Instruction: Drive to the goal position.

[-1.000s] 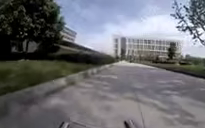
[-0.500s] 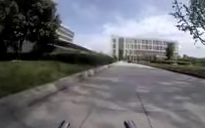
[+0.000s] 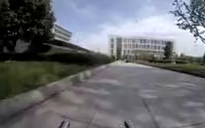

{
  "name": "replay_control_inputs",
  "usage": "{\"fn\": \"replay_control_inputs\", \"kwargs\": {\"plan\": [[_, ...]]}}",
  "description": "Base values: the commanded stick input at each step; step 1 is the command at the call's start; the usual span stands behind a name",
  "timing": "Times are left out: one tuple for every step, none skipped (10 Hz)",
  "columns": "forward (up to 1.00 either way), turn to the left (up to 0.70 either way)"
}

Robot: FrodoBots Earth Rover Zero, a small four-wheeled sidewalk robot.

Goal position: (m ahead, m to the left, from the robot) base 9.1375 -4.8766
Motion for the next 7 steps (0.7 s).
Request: {"fn": "replay_control_inputs", "kwargs": {"plan": [[0.45,-0.11],[0.45,-0.25],[0.45,-0.27],[0.45,-0.27],[0.45,-0.27],[0.45,-0.27],[0.45,-0.27]]}}
